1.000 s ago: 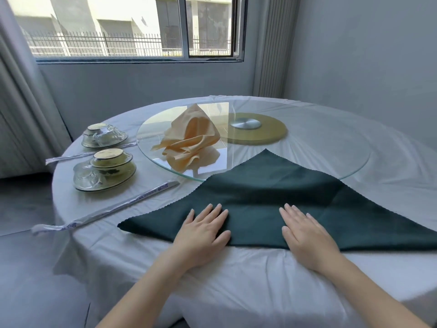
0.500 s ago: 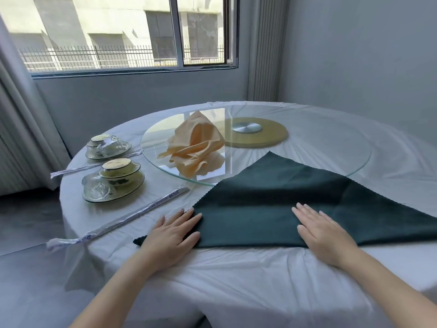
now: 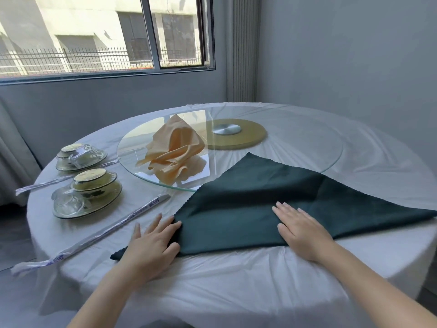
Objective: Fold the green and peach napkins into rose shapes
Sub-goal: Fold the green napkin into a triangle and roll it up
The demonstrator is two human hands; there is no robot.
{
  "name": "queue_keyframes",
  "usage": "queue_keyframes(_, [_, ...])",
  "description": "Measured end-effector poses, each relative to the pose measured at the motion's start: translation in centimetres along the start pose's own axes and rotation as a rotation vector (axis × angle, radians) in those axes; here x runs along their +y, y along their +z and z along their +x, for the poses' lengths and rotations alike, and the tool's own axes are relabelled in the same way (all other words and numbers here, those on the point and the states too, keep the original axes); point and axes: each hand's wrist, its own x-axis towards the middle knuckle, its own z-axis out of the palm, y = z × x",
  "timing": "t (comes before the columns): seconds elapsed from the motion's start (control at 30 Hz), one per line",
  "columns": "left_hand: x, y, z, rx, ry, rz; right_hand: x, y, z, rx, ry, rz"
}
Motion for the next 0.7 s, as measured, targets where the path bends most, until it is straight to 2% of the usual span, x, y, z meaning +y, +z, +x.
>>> queue_keyframes(0.1, [4.4, -1.1, 1.7, 0.078, 0.005, 0.077, 0.0, -0.2, -0.1, -0.005, 0.0, -0.001])
queue_keyframes(0.27, [13.4, 0.8, 4.8, 0.096, 0.203, -0.157, 0.0, -0.3, -0.1, 0.0, -0.013, 0.001])
queue_keyframes(0.33, [15.3, 2.0, 5.5, 0.101, 0.232, -0.201, 0.0, -0.2, 0.0, 0.006, -0.02, 0.001])
queue_keyframes(0.7, [16.5, 3.6, 5.7, 0.001, 0.169, -0.009, 0.7, 0.1, 0.0, 0.015, -0.009, -0.048])
